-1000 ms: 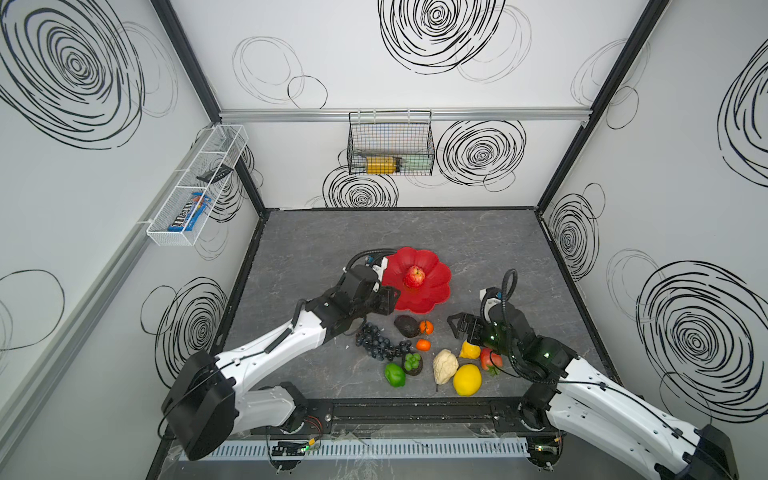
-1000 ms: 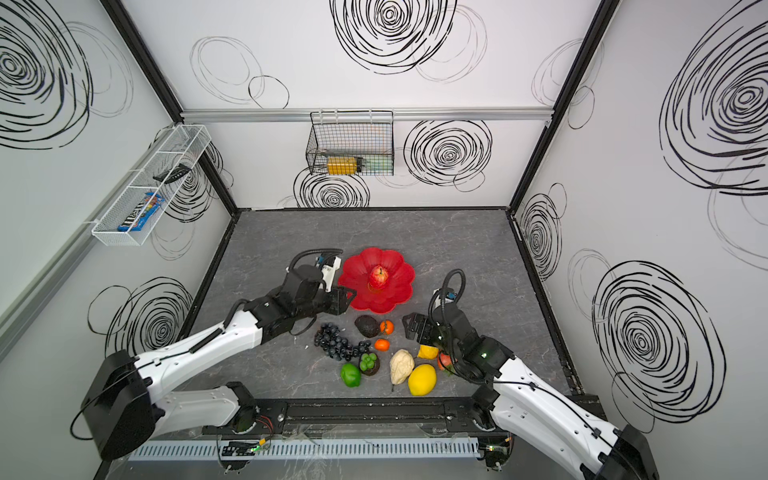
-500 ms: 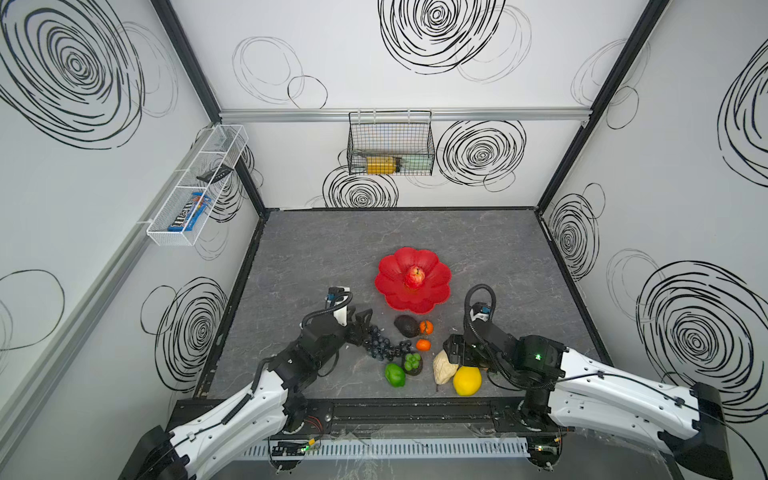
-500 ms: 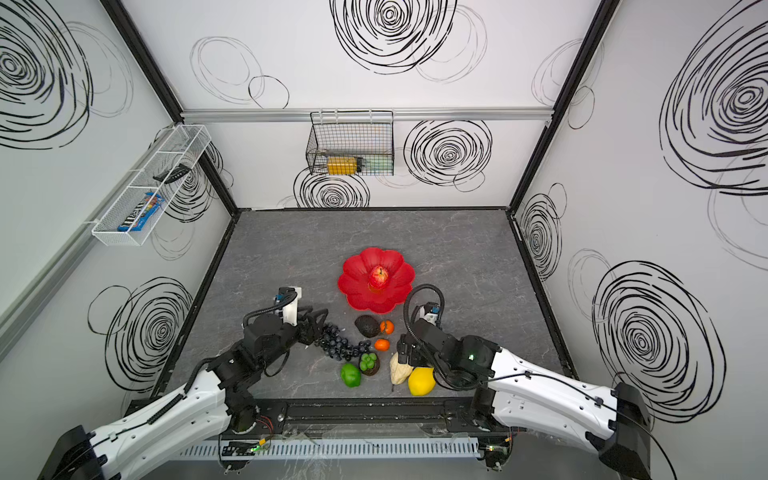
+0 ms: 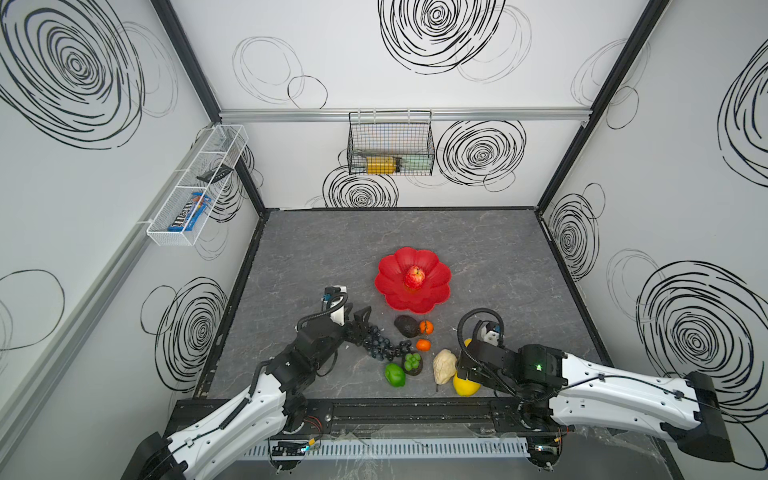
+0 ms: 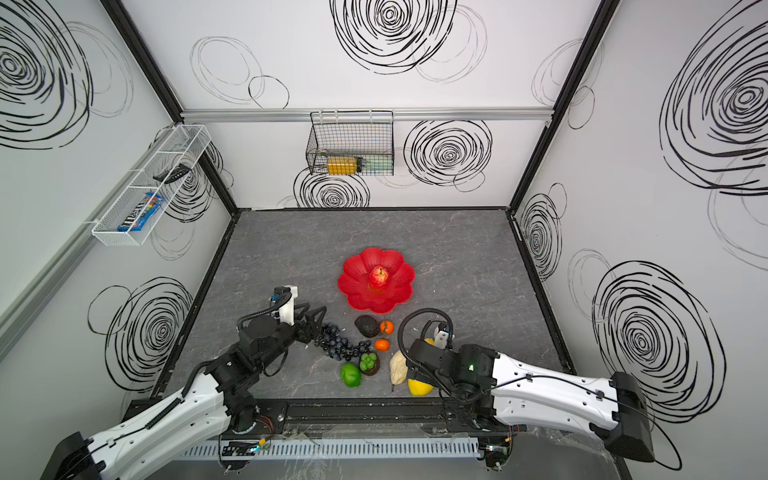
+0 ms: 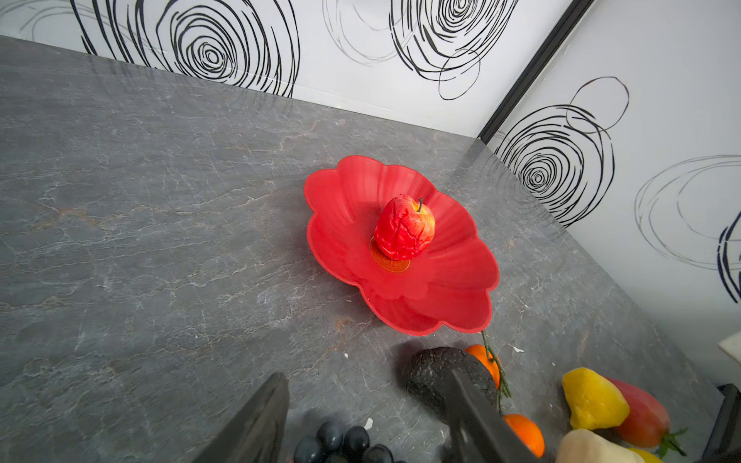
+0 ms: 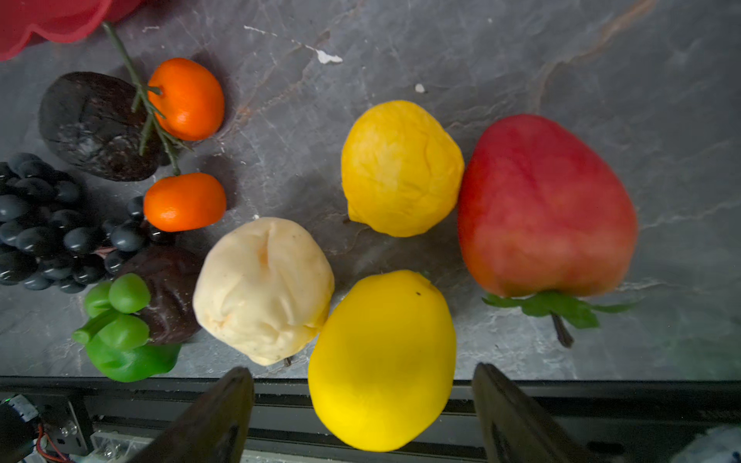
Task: Place and organize the fake fruits in the fruit bowl
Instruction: 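Lower the right gripper onto the yellow lemon while the left gripper draws back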
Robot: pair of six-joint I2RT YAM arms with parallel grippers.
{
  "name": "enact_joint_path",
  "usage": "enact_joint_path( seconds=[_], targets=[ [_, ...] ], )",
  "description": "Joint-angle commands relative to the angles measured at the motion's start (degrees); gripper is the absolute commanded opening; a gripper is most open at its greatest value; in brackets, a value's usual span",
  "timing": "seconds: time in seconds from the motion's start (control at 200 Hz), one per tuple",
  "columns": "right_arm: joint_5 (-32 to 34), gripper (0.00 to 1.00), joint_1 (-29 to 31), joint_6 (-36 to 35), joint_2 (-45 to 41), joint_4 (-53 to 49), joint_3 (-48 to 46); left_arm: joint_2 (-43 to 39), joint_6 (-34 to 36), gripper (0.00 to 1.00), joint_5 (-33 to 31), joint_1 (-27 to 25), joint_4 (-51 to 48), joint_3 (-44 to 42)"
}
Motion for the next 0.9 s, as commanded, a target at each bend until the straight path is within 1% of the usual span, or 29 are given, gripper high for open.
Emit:
enact_joint_path(
  seconds=[0.0, 0.35, 0.65, 0.896],
  targets=[
    [-1.5, 0.89, 0.6, 3.3, -2.4, -1.5, -2.3, -0.5, 0.9, 0.67, 0.5, 0.5, 3.1, -0.7],
    [-4.8, 0.9, 0.5, 3.5, -2.8, 2.7, -5.6, -0.5, 0.9, 0.69, 1.0, 0.9, 3.1, -0.6],
    [-5.2, 0.9, 0.1, 0.6, -2.7, 8.3, -8.5, -0.5, 0.8, 0.7, 1.2, 1.1, 2.9, -0.4],
    [-5.7, 0.84, -1.6, -1.5, -2.1, 10.5, -9.7, -0.8, 0.8, 0.72, 1.1, 1.2, 2.8, -0.6]
  ],
)
